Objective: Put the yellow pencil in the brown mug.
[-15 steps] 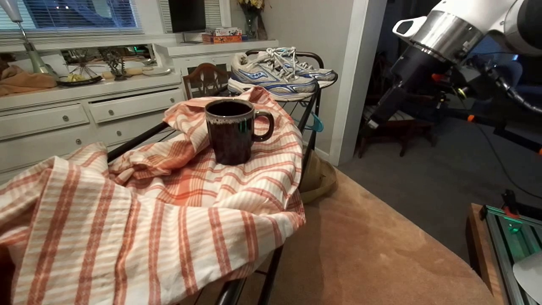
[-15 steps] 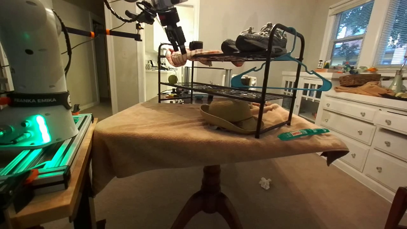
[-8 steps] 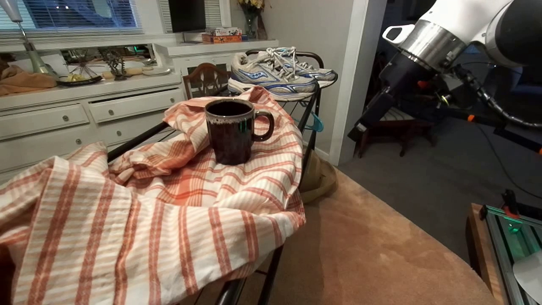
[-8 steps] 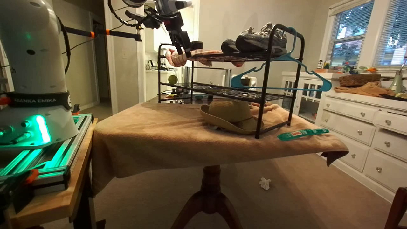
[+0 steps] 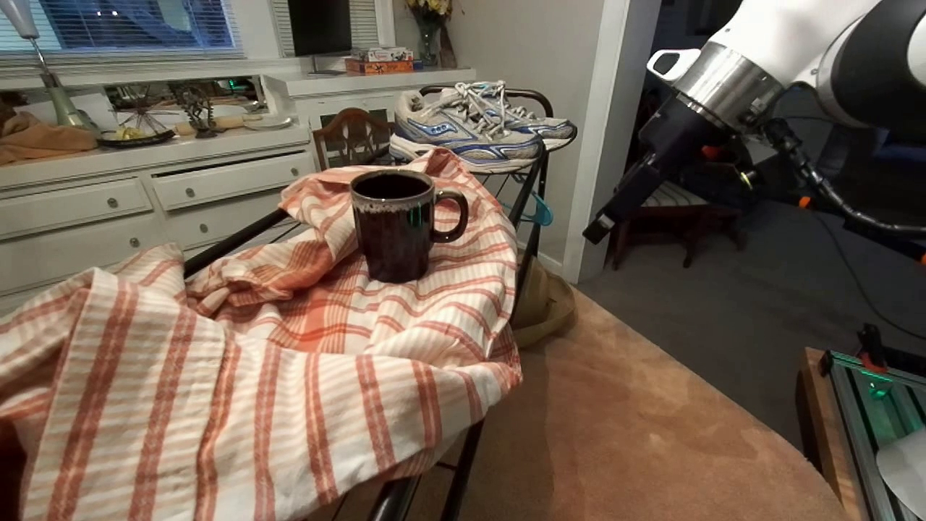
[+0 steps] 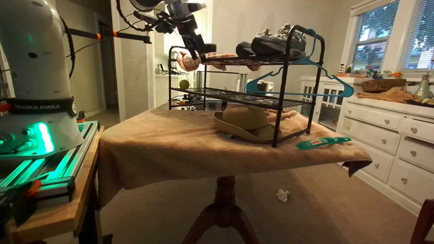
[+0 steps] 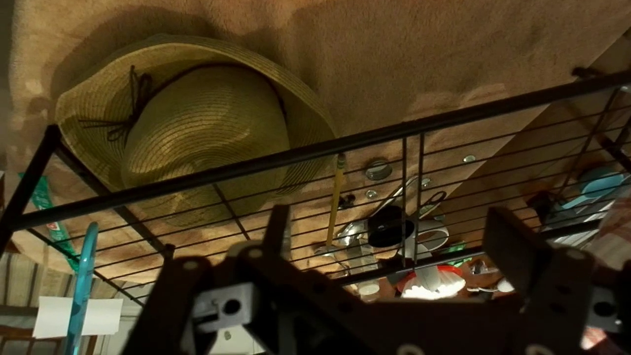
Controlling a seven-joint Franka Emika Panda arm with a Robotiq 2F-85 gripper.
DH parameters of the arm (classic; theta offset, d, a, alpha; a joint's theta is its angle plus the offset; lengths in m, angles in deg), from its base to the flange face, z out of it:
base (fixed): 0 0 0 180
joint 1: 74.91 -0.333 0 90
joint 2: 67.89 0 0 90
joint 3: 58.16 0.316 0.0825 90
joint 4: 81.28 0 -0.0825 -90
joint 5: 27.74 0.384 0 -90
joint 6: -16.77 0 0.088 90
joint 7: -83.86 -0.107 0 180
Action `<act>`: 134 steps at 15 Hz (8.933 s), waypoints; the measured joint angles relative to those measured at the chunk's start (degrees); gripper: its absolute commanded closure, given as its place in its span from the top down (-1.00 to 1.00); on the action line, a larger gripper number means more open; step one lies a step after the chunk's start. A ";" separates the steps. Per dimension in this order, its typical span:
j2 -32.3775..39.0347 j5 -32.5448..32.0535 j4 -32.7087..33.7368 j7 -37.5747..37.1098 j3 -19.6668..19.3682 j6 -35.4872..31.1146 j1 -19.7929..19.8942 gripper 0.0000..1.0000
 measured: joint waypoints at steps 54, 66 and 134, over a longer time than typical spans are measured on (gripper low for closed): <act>44.98 -0.02 10.36 6.48 4.37 -51.48 -0.30 0.12; 45.50 -0.04 10.41 6.32 3.17 -51.72 -2.17 -0.94; 0.84 64.10 21.56 2.25 1.67 49.43 7.52 -0.95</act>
